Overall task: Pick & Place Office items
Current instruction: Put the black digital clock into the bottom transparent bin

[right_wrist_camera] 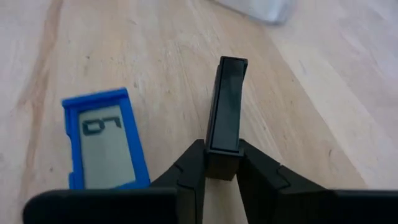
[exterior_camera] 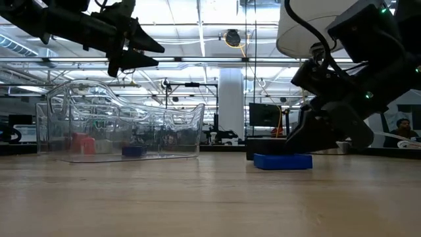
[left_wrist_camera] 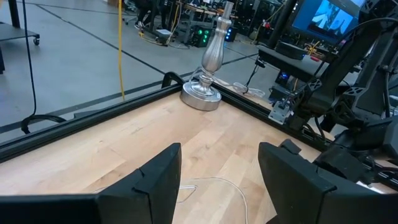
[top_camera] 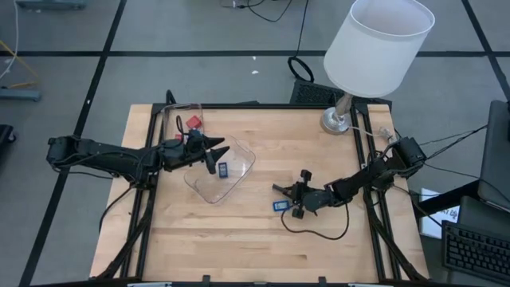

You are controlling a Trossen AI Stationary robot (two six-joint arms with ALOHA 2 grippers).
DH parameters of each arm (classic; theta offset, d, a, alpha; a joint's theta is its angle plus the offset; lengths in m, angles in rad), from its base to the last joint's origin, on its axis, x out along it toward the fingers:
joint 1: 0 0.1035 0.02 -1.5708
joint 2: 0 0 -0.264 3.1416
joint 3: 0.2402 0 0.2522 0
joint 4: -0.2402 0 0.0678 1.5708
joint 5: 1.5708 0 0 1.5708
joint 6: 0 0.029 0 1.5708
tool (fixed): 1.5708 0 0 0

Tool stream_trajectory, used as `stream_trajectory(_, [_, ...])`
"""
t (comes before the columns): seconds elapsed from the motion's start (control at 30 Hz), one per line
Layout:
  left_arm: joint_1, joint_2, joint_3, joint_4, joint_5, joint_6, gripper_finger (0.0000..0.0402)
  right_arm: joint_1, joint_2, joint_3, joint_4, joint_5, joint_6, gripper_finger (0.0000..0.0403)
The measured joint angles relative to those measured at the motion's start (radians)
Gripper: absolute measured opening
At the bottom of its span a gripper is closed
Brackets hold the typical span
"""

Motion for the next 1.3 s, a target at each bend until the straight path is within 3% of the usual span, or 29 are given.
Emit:
stream_trajectory(0.23, [0.0,0.0,0.0,0.0,0.0,0.0,0.0214,0.0,-0.051,0.0,0.044,0.002,-0.054,0.0078])
stream_trajectory(0.37, [0.0,0.0,0.0,0.0,0.004,0.0,0.0214,0.0,-0.134,0.0,0.042,0.002,-0.092,0.0065])
stream_trajectory(0.53, [0.0,0.0,0.0,0.004,0.073,0.0,0.0214,0.0,-0.248,0.0,0.043,0.001,-0.137,0.0058])
stream_trajectory(0.7, [0.0,0.0,0.0,0.033,0.127,0.0,0.0214,0.0,-0.345,0.0,0.065,0.002,-0.218,0.0077])
stream_trajectory(0.9, [0.0,0.0,0.0,0.041,0.164,-0.004,0.0214,0.0,-0.418,0.0,0.178,-0.016,-0.333,0.0059])
stream_trajectory(1.0, [-0.01,0.001,0.0,0.066,0.236,0.031,0.0214,0.0,-0.426,0.0,0.173,-0.054,-0.324,0.0057])
stream_trajectory(1.13, [-0.064,0.068,0.0,0.158,0.357,0.147,0.0214,0.0,-0.404,0.0,0.178,-0.124,-0.289,0.0071])
stream_trajectory(1.3, [-0.139,0.226,0.001,0.373,0.312,0.275,0.0221,0.0,-0.366,0.0,0.177,-0.131,-0.275,0.0067])
